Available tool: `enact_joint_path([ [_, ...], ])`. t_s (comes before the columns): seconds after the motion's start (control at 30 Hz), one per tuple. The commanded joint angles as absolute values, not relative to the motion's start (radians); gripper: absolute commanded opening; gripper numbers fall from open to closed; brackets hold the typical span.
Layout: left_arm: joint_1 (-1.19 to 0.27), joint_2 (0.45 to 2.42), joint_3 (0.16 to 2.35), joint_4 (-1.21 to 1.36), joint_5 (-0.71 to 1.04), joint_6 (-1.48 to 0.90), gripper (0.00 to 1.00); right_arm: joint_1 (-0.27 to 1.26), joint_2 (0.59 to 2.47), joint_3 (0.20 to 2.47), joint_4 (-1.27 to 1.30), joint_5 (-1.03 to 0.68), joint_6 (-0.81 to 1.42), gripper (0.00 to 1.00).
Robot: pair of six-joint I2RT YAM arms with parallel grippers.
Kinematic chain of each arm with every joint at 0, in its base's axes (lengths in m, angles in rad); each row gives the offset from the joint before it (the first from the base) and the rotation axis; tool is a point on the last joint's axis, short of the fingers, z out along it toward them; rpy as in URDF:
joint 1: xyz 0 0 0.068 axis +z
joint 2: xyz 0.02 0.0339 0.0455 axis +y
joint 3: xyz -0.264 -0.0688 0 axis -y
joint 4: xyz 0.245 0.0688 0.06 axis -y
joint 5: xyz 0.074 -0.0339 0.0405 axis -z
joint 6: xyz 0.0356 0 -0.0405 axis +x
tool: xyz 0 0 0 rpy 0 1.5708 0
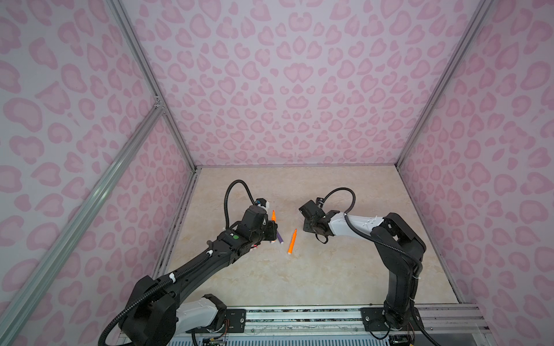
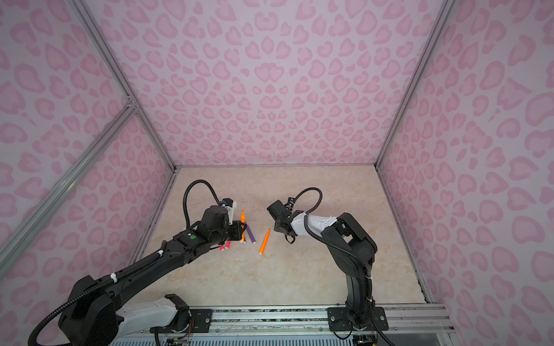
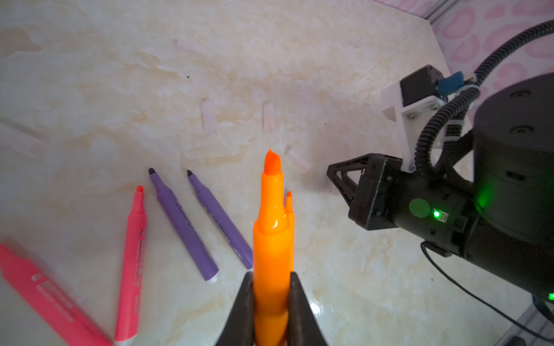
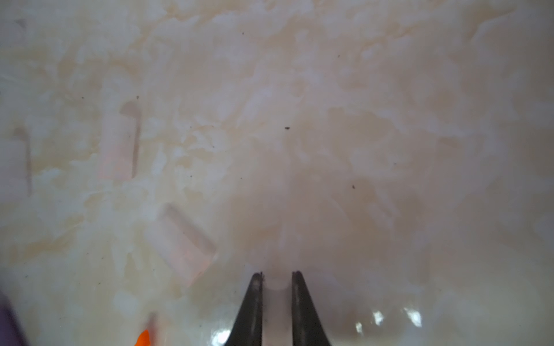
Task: Insert the pens into the pen caps
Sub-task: 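Lift the cap with the right gripper toward the highlighter in the left gripper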
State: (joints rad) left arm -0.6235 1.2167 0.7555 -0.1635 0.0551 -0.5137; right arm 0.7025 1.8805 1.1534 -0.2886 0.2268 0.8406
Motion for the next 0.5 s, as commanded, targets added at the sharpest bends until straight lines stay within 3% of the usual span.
enact_joint_path([
  [0.0,-0.699,1.203,0.775,-0.082,0.127,-0.441,0.04,0.679,1.763,1.123,-0.277,0.235,0.817,0.11],
  [0.3,-0.908,1.218,0.787,0.043,0.288,-0.307,0.04,0.677,1.267,0.834,-0.122,0.258,0.802,0.10],
  [0.47,-0.981,1.194,0.783,0.058,0.301,-0.261,0.04,0.678,1.067,0.735,-0.092,0.248,0.802,0.03],
])
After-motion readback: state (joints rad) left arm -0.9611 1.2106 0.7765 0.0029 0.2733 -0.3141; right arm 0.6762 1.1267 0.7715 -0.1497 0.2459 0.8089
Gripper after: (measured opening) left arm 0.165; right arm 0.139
